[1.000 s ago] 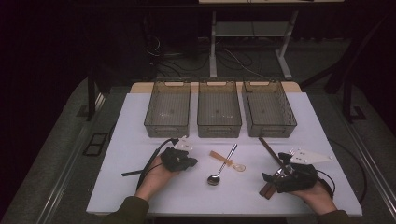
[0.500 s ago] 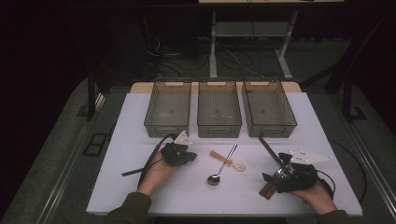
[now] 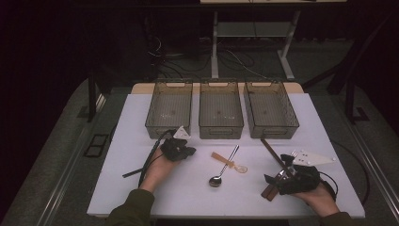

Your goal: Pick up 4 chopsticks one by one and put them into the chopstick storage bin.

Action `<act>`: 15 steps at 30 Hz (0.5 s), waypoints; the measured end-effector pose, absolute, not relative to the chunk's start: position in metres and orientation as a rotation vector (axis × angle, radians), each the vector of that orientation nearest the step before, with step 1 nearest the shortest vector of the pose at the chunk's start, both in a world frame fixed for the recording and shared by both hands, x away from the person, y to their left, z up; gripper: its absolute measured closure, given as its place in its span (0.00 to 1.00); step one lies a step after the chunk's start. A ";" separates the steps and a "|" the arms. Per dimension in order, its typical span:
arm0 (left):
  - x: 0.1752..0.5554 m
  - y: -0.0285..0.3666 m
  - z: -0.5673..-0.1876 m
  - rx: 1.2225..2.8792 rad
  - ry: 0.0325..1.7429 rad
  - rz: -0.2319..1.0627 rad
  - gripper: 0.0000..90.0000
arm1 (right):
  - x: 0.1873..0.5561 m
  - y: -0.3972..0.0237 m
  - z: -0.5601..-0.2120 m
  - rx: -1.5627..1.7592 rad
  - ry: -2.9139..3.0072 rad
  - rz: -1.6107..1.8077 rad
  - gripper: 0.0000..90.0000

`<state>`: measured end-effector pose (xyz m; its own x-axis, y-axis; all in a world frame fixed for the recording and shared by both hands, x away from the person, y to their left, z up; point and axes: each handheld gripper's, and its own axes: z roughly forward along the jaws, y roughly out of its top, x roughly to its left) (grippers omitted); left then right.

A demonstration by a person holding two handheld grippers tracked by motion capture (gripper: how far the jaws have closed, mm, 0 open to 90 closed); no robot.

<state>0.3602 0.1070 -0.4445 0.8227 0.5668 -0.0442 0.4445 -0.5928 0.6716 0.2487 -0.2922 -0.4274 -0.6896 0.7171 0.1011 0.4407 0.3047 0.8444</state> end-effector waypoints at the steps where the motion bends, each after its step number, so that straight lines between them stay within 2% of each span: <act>1: 0.361 0.107 -0.445 2.301 0.739 0.224 1.00 | 0.249 -0.292 -0.428 1.048 2.282 1.332 0.00; 15: 0.372 0.114 -0.445 2.288 0.786 0.258 1.00 | 0.249 -0.292 -0.429 1.052 2.287 1.332 0.00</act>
<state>0.3719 0.1144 -0.4453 0.7964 0.6038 -0.0351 0.4658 -0.5752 0.6724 0.2494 -0.2923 -0.4289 -0.6903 0.7158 0.1057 0.4452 0.3050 0.8419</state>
